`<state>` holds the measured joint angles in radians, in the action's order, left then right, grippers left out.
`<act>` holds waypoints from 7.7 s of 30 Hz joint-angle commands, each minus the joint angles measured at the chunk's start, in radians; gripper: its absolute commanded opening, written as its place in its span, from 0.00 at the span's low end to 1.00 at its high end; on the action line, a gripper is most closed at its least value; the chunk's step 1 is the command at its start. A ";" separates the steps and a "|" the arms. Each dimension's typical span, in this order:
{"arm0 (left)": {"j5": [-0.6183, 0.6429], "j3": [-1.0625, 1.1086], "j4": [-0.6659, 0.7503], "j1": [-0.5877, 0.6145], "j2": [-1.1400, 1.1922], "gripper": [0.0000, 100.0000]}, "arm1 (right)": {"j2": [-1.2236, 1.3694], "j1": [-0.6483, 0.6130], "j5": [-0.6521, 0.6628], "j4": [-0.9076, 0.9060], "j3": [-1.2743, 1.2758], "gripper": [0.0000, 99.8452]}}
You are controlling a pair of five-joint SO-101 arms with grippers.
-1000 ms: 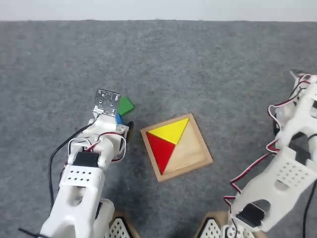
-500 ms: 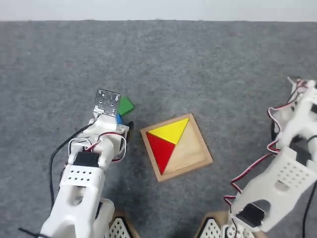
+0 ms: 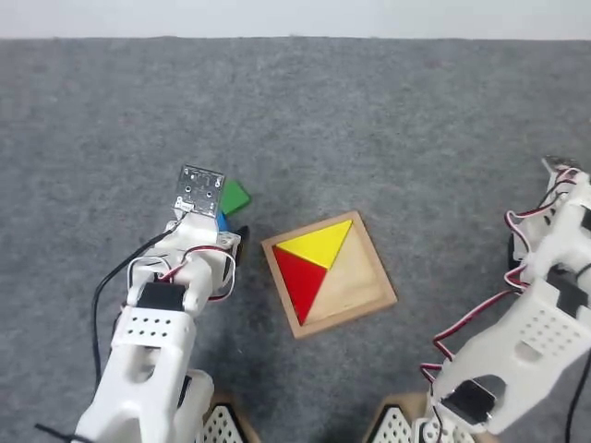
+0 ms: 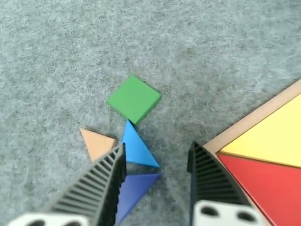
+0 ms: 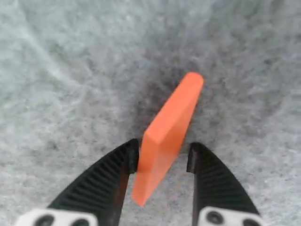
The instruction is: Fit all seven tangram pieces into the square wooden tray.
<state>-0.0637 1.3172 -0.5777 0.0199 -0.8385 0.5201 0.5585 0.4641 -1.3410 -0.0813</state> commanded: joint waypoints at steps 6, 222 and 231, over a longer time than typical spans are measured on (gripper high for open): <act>-0.011 -0.021 0.009 0.008 -0.023 0.20 | -0.108 -0.033 0.008 -0.156 -0.169 0.19; -0.299 -1.058 -0.628 0.173 1.065 0.21 | -1.066 -0.641 -0.272 0.509 1.134 0.03; -0.301 -1.106 -0.586 0.180 1.244 0.21 | -1.056 -0.641 -0.272 0.509 1.131 0.03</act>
<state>-0.3659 0.2463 -1.1822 0.2041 0.3767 -0.5324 -0.0967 0.1941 -0.8531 1.0602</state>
